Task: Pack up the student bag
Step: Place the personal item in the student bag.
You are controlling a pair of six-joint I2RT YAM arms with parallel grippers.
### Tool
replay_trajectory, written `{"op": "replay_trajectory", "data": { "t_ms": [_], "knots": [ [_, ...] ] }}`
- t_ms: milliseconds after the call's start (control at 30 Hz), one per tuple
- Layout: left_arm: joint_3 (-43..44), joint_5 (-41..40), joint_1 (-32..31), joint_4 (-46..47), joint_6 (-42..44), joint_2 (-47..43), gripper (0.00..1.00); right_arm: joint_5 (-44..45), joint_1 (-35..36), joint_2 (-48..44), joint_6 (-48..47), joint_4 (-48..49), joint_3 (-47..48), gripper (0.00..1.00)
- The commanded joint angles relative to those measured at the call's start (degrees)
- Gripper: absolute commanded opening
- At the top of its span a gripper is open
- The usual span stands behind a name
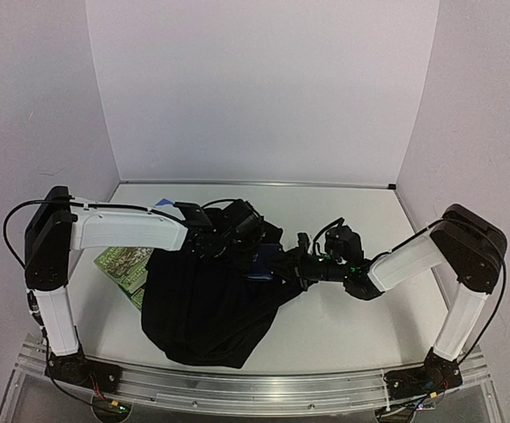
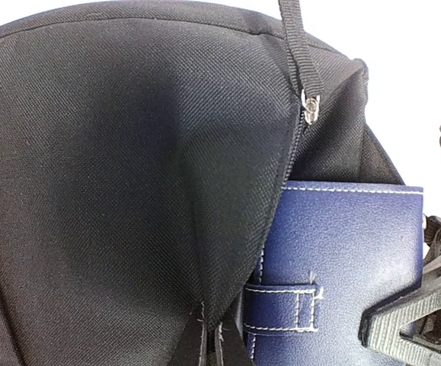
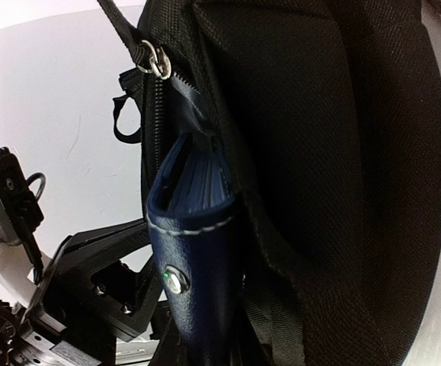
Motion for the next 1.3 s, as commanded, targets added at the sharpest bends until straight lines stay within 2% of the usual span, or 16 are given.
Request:
{"op": "replay_trajectory", "data": {
  "t_ms": [0, 233, 500, 700, 833, 1067, 1267],
  "knots": [
    [0.9, 1.8, -0.2, 1.6, 0.5, -3.5, 0.00, -0.3, 0.1, 1.4, 3.5, 8.9, 1.8, 0.00],
    [2.2, -2.0, 0.0, -4.6, -0.5, -2.9, 0.00, -0.9, -1.1, -0.8, 4.3, 10.5, 2.4, 0.00],
    [1.1, -2.8, 0.0, -4.7, 0.5, -3.7, 0.01, -0.4, -1.6, -0.7, 5.2, 9.8, 4.5, 0.00],
    [-1.3, -0.7, 0.1, 0.1, -0.2, -6.3, 0.01, 0.9, -1.1, 3.3, 3.9, 8.3, 4.4, 0.00],
    [-3.3, 1.4, 0.6, 3.8, -1.3, -8.0, 0.00, 3.5, 1.3, 5.1, 0.2, 0.9, 7.2, 0.00],
    [-4.7, 6.0, 1.4, 6.5, -1.0, -8.2, 0.00, 3.7, 2.0, 8.1, 2.1, 4.8, 8.8, 0.00],
    [-5.0, 8.3, 1.4, 8.9, -0.1, -8.4, 0.00, 4.0, 3.4, 13.0, 1.1, 3.0, 14.0, 0.00]
  ]
}}
